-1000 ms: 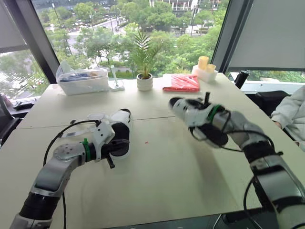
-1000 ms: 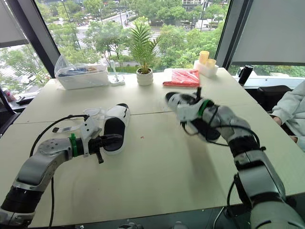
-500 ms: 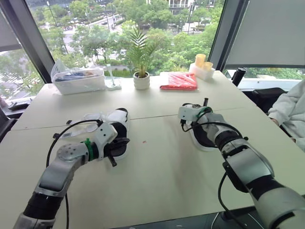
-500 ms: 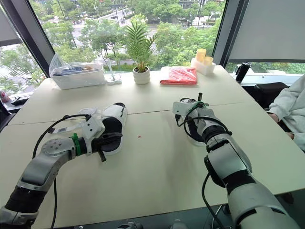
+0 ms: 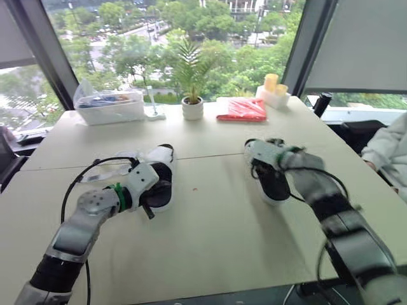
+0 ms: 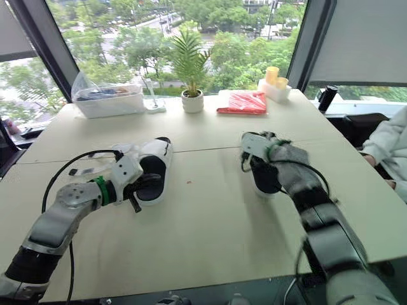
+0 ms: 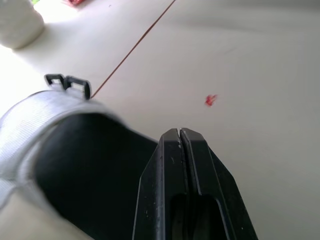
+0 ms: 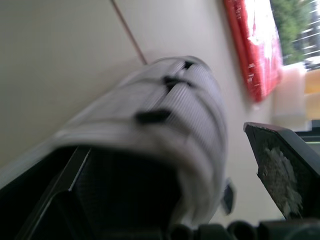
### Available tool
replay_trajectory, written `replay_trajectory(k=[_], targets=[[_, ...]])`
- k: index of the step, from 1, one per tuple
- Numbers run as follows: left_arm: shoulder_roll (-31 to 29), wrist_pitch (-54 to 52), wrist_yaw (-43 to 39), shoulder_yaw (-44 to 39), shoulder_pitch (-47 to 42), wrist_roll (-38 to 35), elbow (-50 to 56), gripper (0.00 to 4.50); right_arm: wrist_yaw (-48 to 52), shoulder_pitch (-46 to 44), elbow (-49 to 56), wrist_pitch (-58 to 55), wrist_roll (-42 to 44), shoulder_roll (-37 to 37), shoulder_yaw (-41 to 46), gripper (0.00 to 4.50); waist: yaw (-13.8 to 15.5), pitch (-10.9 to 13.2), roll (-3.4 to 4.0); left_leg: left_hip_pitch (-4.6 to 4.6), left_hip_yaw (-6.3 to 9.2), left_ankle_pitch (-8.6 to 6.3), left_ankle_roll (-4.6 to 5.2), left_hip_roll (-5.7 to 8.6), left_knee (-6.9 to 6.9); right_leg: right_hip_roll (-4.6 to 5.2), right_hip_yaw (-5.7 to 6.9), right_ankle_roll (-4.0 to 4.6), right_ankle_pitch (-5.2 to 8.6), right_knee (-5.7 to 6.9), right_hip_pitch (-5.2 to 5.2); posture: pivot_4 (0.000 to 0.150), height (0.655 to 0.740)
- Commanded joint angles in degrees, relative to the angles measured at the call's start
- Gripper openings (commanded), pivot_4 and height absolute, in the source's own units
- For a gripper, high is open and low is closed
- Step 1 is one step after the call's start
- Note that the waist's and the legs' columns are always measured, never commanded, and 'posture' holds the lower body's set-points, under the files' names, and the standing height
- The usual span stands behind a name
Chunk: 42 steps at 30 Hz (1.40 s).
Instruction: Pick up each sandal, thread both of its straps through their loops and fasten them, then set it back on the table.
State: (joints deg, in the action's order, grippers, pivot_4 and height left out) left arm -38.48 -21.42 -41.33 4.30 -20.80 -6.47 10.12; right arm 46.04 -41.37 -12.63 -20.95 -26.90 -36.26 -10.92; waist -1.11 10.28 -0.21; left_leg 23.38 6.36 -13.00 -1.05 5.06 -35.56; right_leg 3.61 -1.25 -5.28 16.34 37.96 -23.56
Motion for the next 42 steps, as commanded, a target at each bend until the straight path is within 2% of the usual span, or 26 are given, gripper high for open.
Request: replay_trajectory(k=[1, 4, 6, 9, 12, 19, 25, 37, 40, 41, 42], targets=[[0.5, 2.3, 3.8, 1.1, -2.4, 4.9, 0.5, 0.00, 16.7, 8.9, 27.2, -16.8, 16.8, -1.8, 5.9, 4.46, 0.1, 0.0, 0.00, 0.00, -0.02, 0.00, 0.01, 0.00, -0.02, 0.00, -0.01, 0.00, 0.00, 0.00, 0.00, 0.150, 0.7400], [0.9, 3.2, 5.6, 2.8, -4.0, 8.6, -1.0, 0.00, 23.4, 12.2, 41.9, -30.2, 34.0, -0.7, 14.7, 4.46, 0.0, 0.1, 0.06, 0.03, -0.03, -0.01, 0.03, -0.05, -0.14, -0.01, -0.02, 0.00, 0.00, 0.01, 0.02, 0.150, 0.7400], [0.8, 4.2, 6.4, 4.9, -5.5, 11.9, -2.9, 0.00, 23.1, 11.8, 45.5, -38.5, 42.4, 1.7, 20.2, 4.46, 0.3, 0.1, 0.07, 0.00, -0.03, -0.01, 0.03, -0.06, -0.37, -0.01, 0.01, 0.02, -0.03, 0.12, 0.10, 0.150, 0.7400], [0.1, 6.6, 8.1, 7.8, -8.3, 17.7, -6.7, 0.00, 20.7, 11.5, 46.9, -45.2, 49.7, 3.2, 23.8, 4.46, 0.7, 0.0, -0.05, -0.05, 0.07, -0.01, 0.03, -0.04, -0.61, 0.03, 0.15, 0.05, -0.06, 0.05, 0.34, 0.150, 0.7400], [-0.1, 8.0, 9.8, 9.8, -10.9, 22.5, -10.2, 0.91, 17.5, 11.7, 47.3, -46.7, 53.3, 3.1, 24.6, 4.50, 1.4, 0.0, -0.08, 0.00, 0.06, 0.00, 0.04, -0.01, -0.62, 0.10, 0.15, 0.06, -0.06, 0.03, 0.29, 0.150, 0.7400], [2.0, 8.9, 14.1, 11.4, -16.7, 29.4, -17.0, 4.41, 10.4, 14.5, 47.6, -43.8, 56.3, 2.8, 21.7, 4.50, 1.9, 0.0, -0.09, 0.19, 0.02, -0.06, 0.13, 0.01, -0.51, 0.14, 0.14, 0.05, -0.07, 0.02, 0.04, 0.150, 0.7400], [7.1, 12.0, 16.1, 13.0, -23.7, 30.9, -28.5, 4.47, 6.4, 15.1, 47.5, -42.1, 58.7, 2.3, 19.8, 4.50, 1.9, 0.0, -0.11, 0.19, 0.01, -0.07, 0.14, 0.03, -0.63, 0.15, 0.16, -0.01, -0.09, 0.04, 0.11, 0.150, 0.7400], [17.4, 25.1, 31.6, 19.9, -43.9, 38.6, -72.1, 4.47, 1.4, 16.7, 46.2, -37.8, 60.2, 0.4, 16.9, 4.50, 1.8, 0.1, -0.26, 0.19, -0.02, -0.07, 0.16, 0.06, -0.62, 0.11, 0.20, -0.06, -0.10, 0.05, 0.10, 0.150, 0.7400], [18.6, 26.4, 33.3, 20.7, -46.1, 39.6, -77.7, 3.56, 0.5, 17.2, 46.2, -37.0, 60.2, 0.1, 16.5, 4.50, 1.8, 0.1, -0.28, 0.19, -0.02, -0.07, 0.16, 0.06, -0.63, 0.10, 0.21, -0.07, -0.11, 0.07, 0.10, 0.150, 0.7400], [18.8, 26.7, 33.7, 20.8, -46.5, 39.8, -78.9, 3.16, 0.2, 17.4, 46.2, -36.9, 60.3, 0.0, 16.5, 4.50, 1.8, 0.1, -0.29, 0.19, -0.02, -0.07, 0.16, 0.06, -0.65, 0.10, 0.21, -0.08, -0.11, 0.09, 0.10, 0.150, 0.7400], [18.9, 27.0, 34.0, 20.8, -46.9, 39.9, -79.8, 2.57, -0.1, 17.6, 46.3, -36.7, 60.4, -0.1, 16.5, 4.50, 1.8, 0.1, -0.30, 0.19, -0.02, -0.07, 0.16, 0.06, -0.66, 0.09, 0.22, -0.09, -0.11, 0.10, 0.10, 0.150, 0.7400]])
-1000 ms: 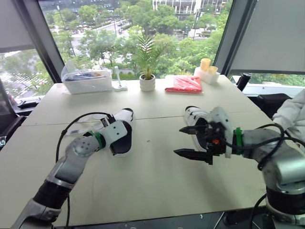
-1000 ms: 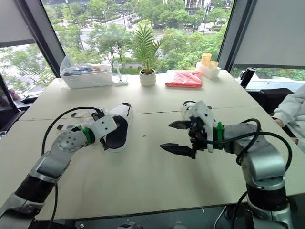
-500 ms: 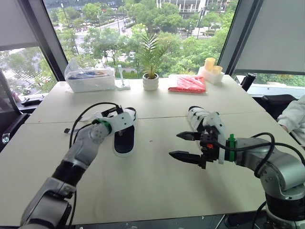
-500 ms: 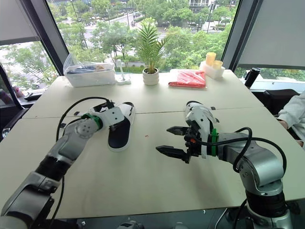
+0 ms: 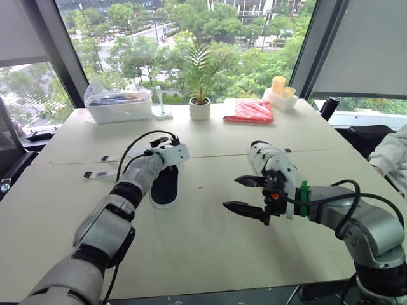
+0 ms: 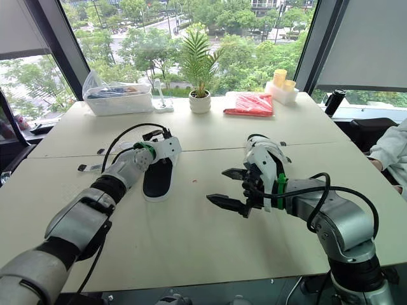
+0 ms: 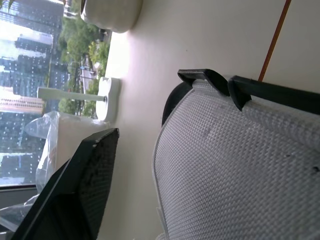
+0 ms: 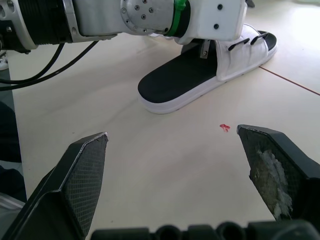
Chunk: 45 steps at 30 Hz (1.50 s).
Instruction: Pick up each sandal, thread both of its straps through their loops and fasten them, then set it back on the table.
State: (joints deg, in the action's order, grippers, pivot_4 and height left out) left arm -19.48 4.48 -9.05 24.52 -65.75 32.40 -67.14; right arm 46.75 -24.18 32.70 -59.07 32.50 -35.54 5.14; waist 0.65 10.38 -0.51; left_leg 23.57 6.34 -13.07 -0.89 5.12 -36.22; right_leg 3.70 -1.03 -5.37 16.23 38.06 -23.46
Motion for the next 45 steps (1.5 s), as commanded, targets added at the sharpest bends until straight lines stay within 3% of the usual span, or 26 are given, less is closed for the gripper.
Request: replay_trajectory(k=[1, 5, 10, 14, 19, 22, 26, 30, 34, 37, 40, 45], targets=[[0.0, 1.3, 1.9, 0.6, -2.2, 1.1, -3.3, 2.03, -1.2, 0.5, 0.9, 1.6, 1.1, -1.0, 0.5, 4.50, 0.0, 0.0, -0.01, 0.00, 0.00, 0.00, 0.00, 0.00, 0.00, 0.00, 0.00, 0.00, 0.00, 0.00, 0.00, 0.150, 0.7400], [-0.1, 2.3, 2.9, 0.5, -2.7, 1.2, -4.5, 0.04, -2.2, 1.3, 0.9, 2.3, 1.3, -1.6, 0.7, 4.50, 0.0, 0.0, -0.01, 0.00, 0.00, 0.00, 0.00, 0.00, -0.02, -0.01, 0.00, 0.00, 0.00, 0.03, 0.00, 0.150, 0.7400], [-0.9, 10.1, 4.6, 0.4, -3.2, 0.7, -2.0, 0.04, -3.0, 1.6, 0.3, 3.3, 1.3, -2.7, 1.2, 4.50, 0.1, 0.1, -0.16, 0.01, 0.00, 0.00, 0.00, 0.01, -0.01, -0.01, 0.00, -0.01, -0.01, 0.02, -0.01, 0.150, 0.7400], [-2.2, 22.8, 1.4, 1.5, -3.7, 0.6, 1.9, 0.04, -3.6, 0.8, -1.8, 4.8, 0.8, -4.3, 3.5, 4.50, 0.2, 0.1, -0.27, 0.20, 0.02, 0.01, -0.01, 0.02, -0.05, 0.03, -0.02, -0.01, -0.01, 0.00, -0.16, 0.150, 0.7400], [-6.7, 53.7, -9.1, 8.1, -4.0, 1.9, 6.9, 0.04, -3.3, -0.5, -6.2, 6.8, 1.6, -7.8, 9.8, 4.50, 0.1, 0.1, -0.27, 0.73, -0.06, 0.19, -0.32, 0.05, -0.15, 0.07, -0.11, -0.05, -0.07, 0.04, -0.67, 0.150, 0.7400], [-8.0, 67.3, -11.3, 11.0, -4.3, 2.6, 6.0, 0.04, -3.1, 0.0, -7.8, 8.0, 1.5, -10.0, 12.4, 4.50, 0.0, 0.1, -0.27, 0.85, -0.09, 0.23, -0.38, 0.04, -0.12, 0.08, -0.15, -0.04, -0.07, 0.03, -0.83, 0.150, 0.7400], [-8.6, 80.1, -7.5, 13.3, -5.1, 8.6, 6.1, 0.04, -3.5, 1.3, -7.5, 8.6, 1.7, -11.4, 14.0, 4.50, -0.1, 0.1, -0.27, 0.84, -0.16, 0.06, -0.06, 0.02, -0.09, 0.05, -0.22, -0.04, -0.07, 0.09, -0.88, 0.150, 0.7400], [-8.5, 83.8, -1.0, 13.2, -5.1, 17.4, 7.3, 0.04, -4.4, 2.3, -6.0, 8.4, 2.3, -11.1, 14.0, 4.50, 0.1, 0.1, -0.27, 0.86, -0.18, 0.04, 0.02, 0.02, -0.23, 0.02, -0.22, -0.08, -0.09, 0.16, -0.86, 0.150, 0.7400], [-8.9, 81.0, 8.0, 15.9, -5.3, 27.6, 9.0, 0.04, -5.3, 3.0, -4.8, 8.1, 3.0, -11.1, 13.4, 4.50, 0.1, 0.1, -0.27, 0.90, -0.21, -0.05, 0.22, 0.03, -0.56, -0.04, -0.17, -0.18, -0.14, 0.24, -0.74, 0.150, 0.7400], [-8.6, 78.3, 12.2, 17.8, -5.4, 31.0, 7.6, 0.04, -5.8, 3.6, -4.3, 8.4, 2.9, -11.1, 12.8, 4.50, 0.1, 0.1, -0.27, 0.90, -0.23, -0.11, 0.32, 0.04, -0.83, -0.11, -0.14, -0.27, -0.19, 0.27, -0.60, 0.150, 0.7400], [-8.2, 76.4, 13.4, 18.8, -5.3, 31.1, 5.4, 1.02, -6.0, 3.7, -4.0, 8.4, 3.4, -10.8, 12.3, 4.50, 0.1, 0.1, -0.26, 0.88, -0.24, -0.05, 0.43, 0.10, -0.93, -0.09, -0.14, -0.41, -0.27, 0.26, -0.50, 0.150, 0.7400], [-10.5, 79.3, 12.7, 18.9, -4.3, 28.3, 4.7, 3.54, -5.3, 3.3, -4.8, 8.5, 3.4, -11.0, 9.9, 4.50, 0.1, 0.1, -0.26, 0.81, -0.24, -0.03, 0.46, 0.11, -0.97, -0.06, -0.13, -0.45, -0.29, 0.26, -0.40, 0.150, 0.7400]])
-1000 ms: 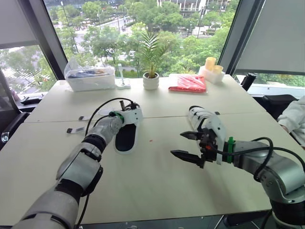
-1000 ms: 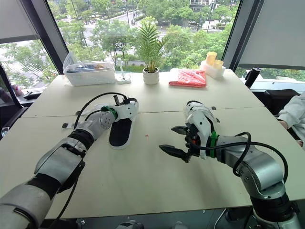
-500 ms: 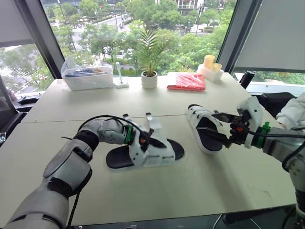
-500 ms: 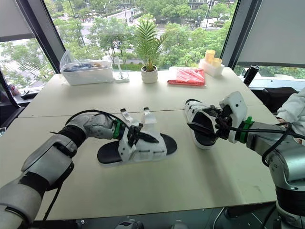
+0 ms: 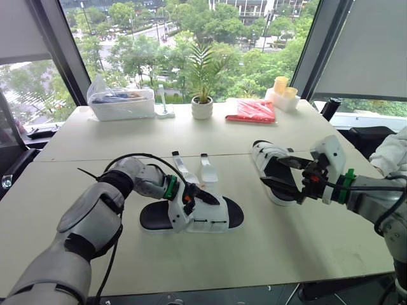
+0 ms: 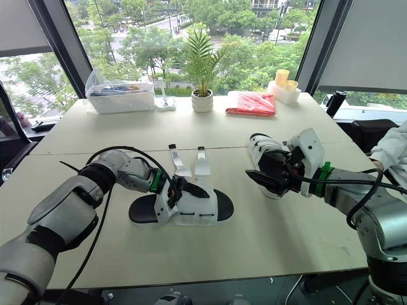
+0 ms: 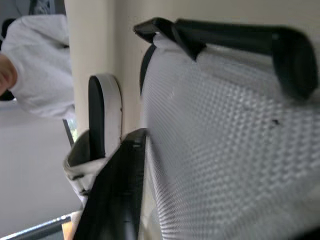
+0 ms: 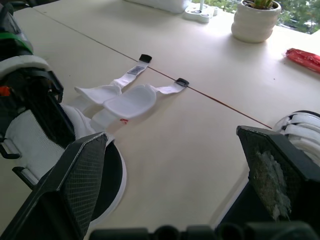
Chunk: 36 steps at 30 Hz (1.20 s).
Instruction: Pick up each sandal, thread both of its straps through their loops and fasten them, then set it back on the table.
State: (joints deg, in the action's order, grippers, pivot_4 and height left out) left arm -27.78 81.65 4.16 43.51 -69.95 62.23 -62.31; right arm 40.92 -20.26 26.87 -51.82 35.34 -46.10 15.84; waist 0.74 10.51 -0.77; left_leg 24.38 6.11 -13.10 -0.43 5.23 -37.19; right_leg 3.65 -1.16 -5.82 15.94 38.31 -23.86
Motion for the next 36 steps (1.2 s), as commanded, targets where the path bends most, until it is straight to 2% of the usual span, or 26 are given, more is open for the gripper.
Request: replay_trajectory(k=[1, 2, 9, 13, 16, 17, 19, 20, 21, 22, 25, 28, 30, 33, 35, 36], targets=[[-3.0, 3.0, -0.7, -0.4, 0.0, -2.6, 0.0, 3.99, 0.8, -0.4, 0.8, 1.6, 0.0, -0.8, -1.8, 4.50, -0.1, 0.0, -0.01, 0.00, 0.00, 0.00, 0.00, 0.00, 0.00, 0.01, 0.00, 0.00, 0.00, 0.00, -0.01, 0.150, 0.7400], [-4.0, 4.2, -0.9, -0.7, 0.2, -3.8, -0.2, 4.46, 1.2, -0.4, 0.5, 2.0, -0.3, -0.8, -2.6, 4.50, -0.3, 0.0, 0.00, 0.00, 0.00, 0.00, 0.00, -0.02, 0.01, 0.03, -0.01, 0.00, 0.00, 0.00, -0.02, 0.150, 0.7400], [-11.6, 10.5, -4.5, -1.5, 0.4, -11.9, -3.2, 4.46, 3.0, -2.3, -2.2, 4.7, -1.5, 0.1, -7.4, 4.50, -0.4, 0.0, 0.00, 0.00, -0.02, 0.00, 0.00, -0.02, 0.06, 0.01, -0.05, 0.01, 0.00, 0.01, -0.09, 0.150, 0.7400], [-15.5, 10.8, -10.2, -0.7, -0.3, -15.9, -6.6, 4.46, 4.2, -2.6, -4.6, 8.5, -5.3, -0.2, -12.0, 4.50, -0.2, 0.0, 0.01, 0.01, -0.02, 0.00, 0.00, 0.00, 0.02, 0.01, -0.03, 0.00, 0.00, 0.01, -0.07, 0.150, 0.7400], [-14.9, 10.8, -18.8, -4.6, -2.5, -23.6, -17.7, 4.46, 4.9, -3.0, -7.6, 12.4, -8.8, 0.7, -15.8, 4.50, -0.1, 0.0, 0.00, 0.01, -0.02, 0.00, 0.00, 0.03, 0.02, 0.00, 0.00, 0.00, 0.00, 0.00, -0.06, 0.150, 0.7400], [-13.1, 10.8, -24.1, -10.4, -4.2, -24.9, -25.4, 4.46, 5.1, -3.1, -8.4, 13.7, -9.9, 0.9, -17.0, 4.50, 0.0, 0.0, 0.00, 0.01, -0.02, 0.00, 0.00, 0.04, 0.00, 0.00, 0.02, 0.00, 0.00, 0.00, -0.05, 0.150, 0.7400], [-11.8, -15.7, -55.6, -20.8, 5.0, -56.9, -9.4, 4.46, 5.8, -3.1, -9.8, 16.1, -12.3, 1.1, -19.5, 4.50, -0.1, 0.0, 0.07, 0.00, -0.01, 0.01, 0.02, 0.05, -0.04, -0.02, 0.13, 0.00, 0.00, -0.02, 0.00, 0.150, 0.7400], [-11.7, -28.0, -67.1, -24.9, 8.8, -68.5, -1.5, 4.46, 6.2, -3.1, -10.1, 16.9, -13.0, 1.2, -20.3, 4.50, -0.3, -0.1, 0.12, 0.02, -0.01, -0.01, 0.04, 0.05, -0.09, 0.02, 0.12, 0.00, 0.01, 0.06, 0.01, 0.150, 0.7400], [-12.6, -38.9, -74.4, -27.5, 12.4, -76.7, 6.6, 4.46, 6.6, -3.1, -10.3, 17.4, -13.4, 1.5, -20.8, 4.50, -0.6, -0.1, 0.14, 0.01, -0.02, -0.01, 0.05, 0.03, -0.08, 0.03, 0.08, 0.00, 0.01, 0.05, 0.01, 0.150, 0.7400], [-13.8, -48.5, -77.2, -29.9, 15.1, -81.0, 12.9, 4.46, 6.9, -3.2, -10.5, 17.8, -13.7, 1.8, -21.2, 4.50, -1.3, -0.1, 0.13, 0.06, 0.01, -0.01, 0.05, -0.01, -0.10, 0.01, 0.06, 0.01, 0.01, 0.06, -0.04, 0.150, 0.7400], [-16.4, -75.0, -74.6, -36.2, 22.8, -91.9, 30.2, 4.46, 7.6, -3.7, -10.7, 18.6, -14.0, 2.6, -21.5, 4.50, -3.0, -0.1, 0.13, 0.08, 0.05, -0.01, 0.04, -0.10, -0.06, 0.06, -0.10, 0.02, 0.01, 0.04, -0.14, 0.150, 0.7400], [-15.6, -93.4, -64.7, -42.8, 27.5, -99.5, 41.2, 4.46, 8.6, -4.1, -11.7, 20.6, -15.3, 2.7, -21.9, 4.50, -3.4, -0.1, 0.14, 0.06, 0.11, 0.00, 0.03, -0.14, -0.01, 0.02, -0.12, 0.02, 0.01, 0.16, -0.21, 0.150, 0.7400], [-12.7, -101.7, -54.9, -47.9, 28.7, -103.4, 45.0, 4.46, 9.6, -4.2, -12.2, 22.0, -15.8, 2.8, -22.0, 4.50, -3.2, -0.1, 0.15, 0.04, 0.12, 0.02, -0.01, -0.14, -0.02, 0.02, -0.12, 0.02, 0.01, 0.23, -0.21, 0.150, 0.7400], [-6.9, -108.6, -39.3, -55.3, 28.7, -106.7, 47.0, 4.46, 11.6, -3.9, -12.4, 23.7, -16.0, 2.7, -22.2, 4.50, -2.5, -0.1, 0.17, 0.00, 0.13, 0.03, -0.02, -0.12, -0.08, 0.02, -0.13, 0.04, 0.00, 0.23, -0.14, 0.150, 0.7400], [-4.1, -111.8, -33.0, -58.5, 28.9, -107.8, 48.5, 4.46, 12.8, -3.8, -12.5, 24.3, -15.7, 2.8, -22.1, 4.50, -1.8, -0.1, 0.15, -0.04, 0.13, 0.03, -0.04, -0.10, -0.14, 0.02, -0.14, 0.06, -0.02, 0.23, -0.10, 0.150, 0.7400], [-2.8, -113.0, -30.6, -59.8, 29.4, -108.3, 49.7, 4.49, 13.3, -3.8, -12.5, 24.6, -15.6, 3.0, -22.0, 4.24, -1.6, -0.1, 0.15, -0.04, 0.12, 0.03, -0.04, -0.10, -0.16, 0.02, -0.14, 0.07, -0.03, 0.23, -0.10, 0.150, 0.7400]])
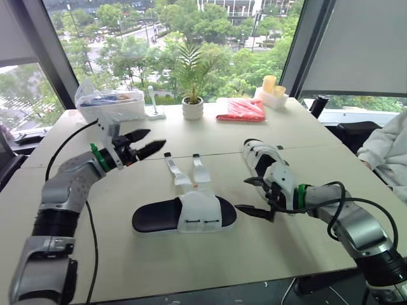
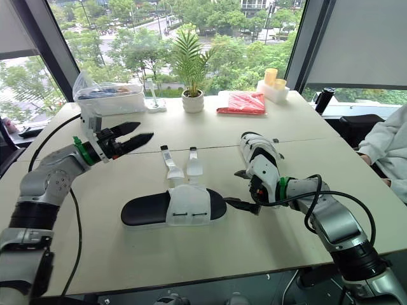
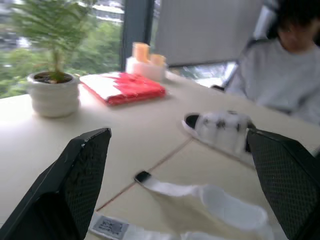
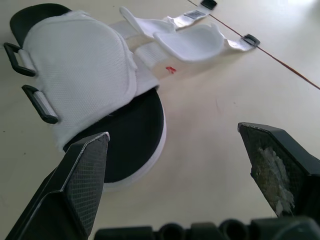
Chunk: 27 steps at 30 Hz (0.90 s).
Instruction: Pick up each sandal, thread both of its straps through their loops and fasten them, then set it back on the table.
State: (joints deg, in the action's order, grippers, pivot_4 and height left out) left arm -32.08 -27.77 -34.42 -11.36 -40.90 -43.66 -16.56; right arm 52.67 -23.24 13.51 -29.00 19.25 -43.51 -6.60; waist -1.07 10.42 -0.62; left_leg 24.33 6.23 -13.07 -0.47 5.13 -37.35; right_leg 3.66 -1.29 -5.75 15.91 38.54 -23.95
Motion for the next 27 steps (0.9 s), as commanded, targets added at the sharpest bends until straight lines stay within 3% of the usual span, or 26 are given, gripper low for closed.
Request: replay_trajectory(k=[1, 3, 9, 10, 13, 21, 27], targets=[[2.6, -4.6, 9.7, -5.8, 1.1, -3.0, 5.3, 4.50, 2.2, -0.8, 0.5, 2.1, 0.7, 0.6, 0.5, 3.97, 0.3, 0.0, 0.00, 0.00, -0.02, 0.00, -0.01, 0.00, 0.00, 0.00, -0.01, 0.00, 0.00, 0.00, 0.00, 0.150, 0.7400], [4.0, -7.1, 11.6, -7.2, 2.6, -4.3, 7.5, 4.50, 3.6, -0.7, -0.2, 3.0, 0.4, 0.6, 0.0, 3.32, 0.4, 0.0, 0.00, 0.01, -0.04, 0.01, -0.04, 0.01, 0.01, 0.02, -0.03, 0.01, 0.00, -0.01, -0.02, 0.150, 0.7400], [3.2, -16.7, 10.2, -8.2, 6.1, -7.8, 10.0, 4.50, 6.0, 0.4, -2.3, 6.8, -1.4, 2.3, -2.1, 0.33, 0.4, 0.0, -0.01, 0.01, -0.04, 0.03, -0.08, 0.01, 0.04, 0.03, -0.04, 0.04, -0.02, -0.03, -0.02, 0.150, 0.7400], [2.7, -18.3, 9.7, -7.6, 6.7, -7.6, 10.2, 4.50, 6.1, 0.5, -3.0, 7.7, -2.1, 2.7, -2.8, 0.11, 0.4, 0.0, 0.00, 0.00, -0.04, 0.03, -0.08, 0.01, 0.05, 0.03, -0.04, 0.04, -0.03, -0.03, -0.02, 0.150, 0.7400], [1.9, -22.8, 9.2, -6.3, 7.6, -7.5, 10.5, 4.50, 6.9, 0.6, -5.8, 12.1, -6.0, 3.0, -5.8, 0.11, 0.5, 0.0, -0.01, 0.01, -0.06, 0.04, -0.11, 0.02, 0.07, 0.03, -0.05, 0.05, -0.03, -0.02, -0.06, 0.150, 0.7400], [6.9, -31.3, 17.8, -10.9, 0.8, -9.5, 1.8, 4.50, 8.6, -0.8, -12.3, 17.7, -10.0, 7.0, -10.0, 0.11, 0.4, 0.0, -0.03, -0.01, -0.04, 0.21, -0.40, 0.03, 0.07, 0.04, -0.04, 0.08, -0.05, -0.03, -0.04, 0.150, 0.7400], [8.4, -35.1, 15.7, -10.1, -4.1, -7.1, -10.1, 4.50, 10.6, -2.8, -17.6, 22.6, -13.1, 8.9, -12.0, 0.11, 0.1, -0.1, -0.09, -0.06, -0.04, 0.24, -0.45, 0.02, 0.11, 0.00, -0.02, 0.08, -0.05, -0.01, -0.02, 0.150, 0.7400]])
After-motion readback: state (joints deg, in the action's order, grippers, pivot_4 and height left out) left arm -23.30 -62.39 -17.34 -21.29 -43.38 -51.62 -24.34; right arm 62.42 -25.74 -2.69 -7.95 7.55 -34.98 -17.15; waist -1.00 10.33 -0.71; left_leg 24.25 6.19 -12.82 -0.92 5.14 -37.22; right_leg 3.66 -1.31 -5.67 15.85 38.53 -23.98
